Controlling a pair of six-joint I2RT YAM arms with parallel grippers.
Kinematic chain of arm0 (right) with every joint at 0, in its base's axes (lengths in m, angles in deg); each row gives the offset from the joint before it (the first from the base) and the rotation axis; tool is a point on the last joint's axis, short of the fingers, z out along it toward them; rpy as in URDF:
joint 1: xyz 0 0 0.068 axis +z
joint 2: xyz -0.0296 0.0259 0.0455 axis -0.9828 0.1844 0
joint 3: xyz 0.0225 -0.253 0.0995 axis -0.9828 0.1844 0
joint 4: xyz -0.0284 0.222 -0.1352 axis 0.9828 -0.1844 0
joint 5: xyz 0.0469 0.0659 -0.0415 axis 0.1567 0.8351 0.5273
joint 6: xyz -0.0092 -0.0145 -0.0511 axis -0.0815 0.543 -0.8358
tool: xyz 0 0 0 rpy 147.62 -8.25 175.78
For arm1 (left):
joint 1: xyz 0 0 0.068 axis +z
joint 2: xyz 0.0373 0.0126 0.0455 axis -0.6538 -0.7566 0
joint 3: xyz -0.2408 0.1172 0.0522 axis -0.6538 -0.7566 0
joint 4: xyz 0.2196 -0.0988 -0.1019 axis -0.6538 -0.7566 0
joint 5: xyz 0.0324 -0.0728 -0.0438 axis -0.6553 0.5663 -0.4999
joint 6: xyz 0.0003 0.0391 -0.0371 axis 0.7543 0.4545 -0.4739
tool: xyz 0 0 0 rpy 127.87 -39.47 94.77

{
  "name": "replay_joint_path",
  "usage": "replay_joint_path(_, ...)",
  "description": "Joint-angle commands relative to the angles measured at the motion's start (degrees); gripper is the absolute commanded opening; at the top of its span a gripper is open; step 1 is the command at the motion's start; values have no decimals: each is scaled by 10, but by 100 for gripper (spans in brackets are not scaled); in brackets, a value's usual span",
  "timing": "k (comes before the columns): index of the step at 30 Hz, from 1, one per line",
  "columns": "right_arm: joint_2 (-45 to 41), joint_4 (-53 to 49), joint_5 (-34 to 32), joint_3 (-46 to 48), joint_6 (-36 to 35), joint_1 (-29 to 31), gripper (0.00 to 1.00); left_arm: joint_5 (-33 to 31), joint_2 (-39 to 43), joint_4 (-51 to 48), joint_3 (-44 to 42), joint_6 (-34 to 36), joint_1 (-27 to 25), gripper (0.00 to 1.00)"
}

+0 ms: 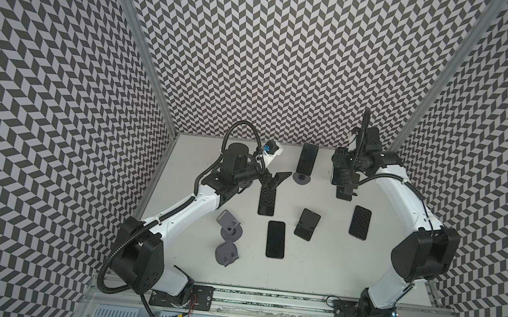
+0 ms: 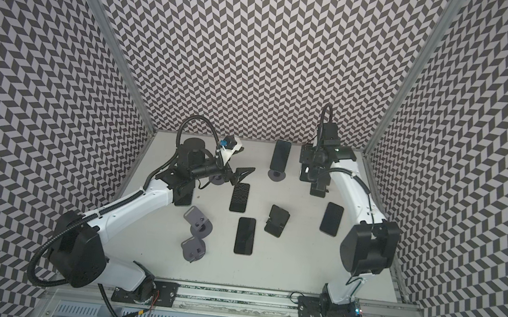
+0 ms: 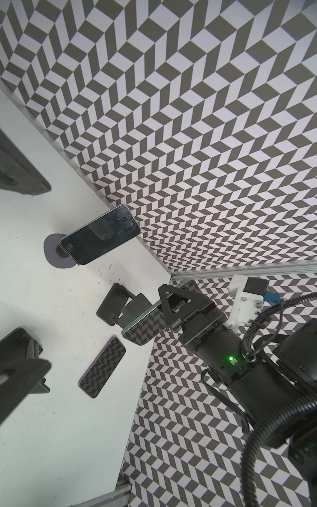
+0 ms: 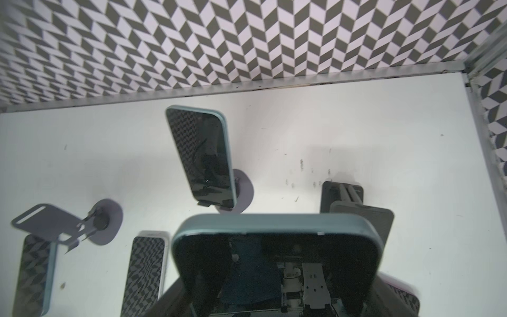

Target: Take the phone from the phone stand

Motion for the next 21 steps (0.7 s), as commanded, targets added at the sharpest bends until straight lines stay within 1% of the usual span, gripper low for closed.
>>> replay_joint_path(1,-32,10,21,11,16,27,61,-16,27,-24,-17,-8,-11,93)
replay_joint_path(5,-45,9,29,26,25,59,61,-55,53,-31,-36,-14,-24,93)
replay_joint_path(13,-40,23,46,49,36,116,61,-90,110,-39,-79,-52,-26,93)
replay_joint_path(18,-27,37,45,48,44,139,61,-123,139,-57,-95,-60,-25,93)
replay_joint_path(21,-18,42,46,41,48,149,61,-130,146,-67,-96,-60,-25,94)
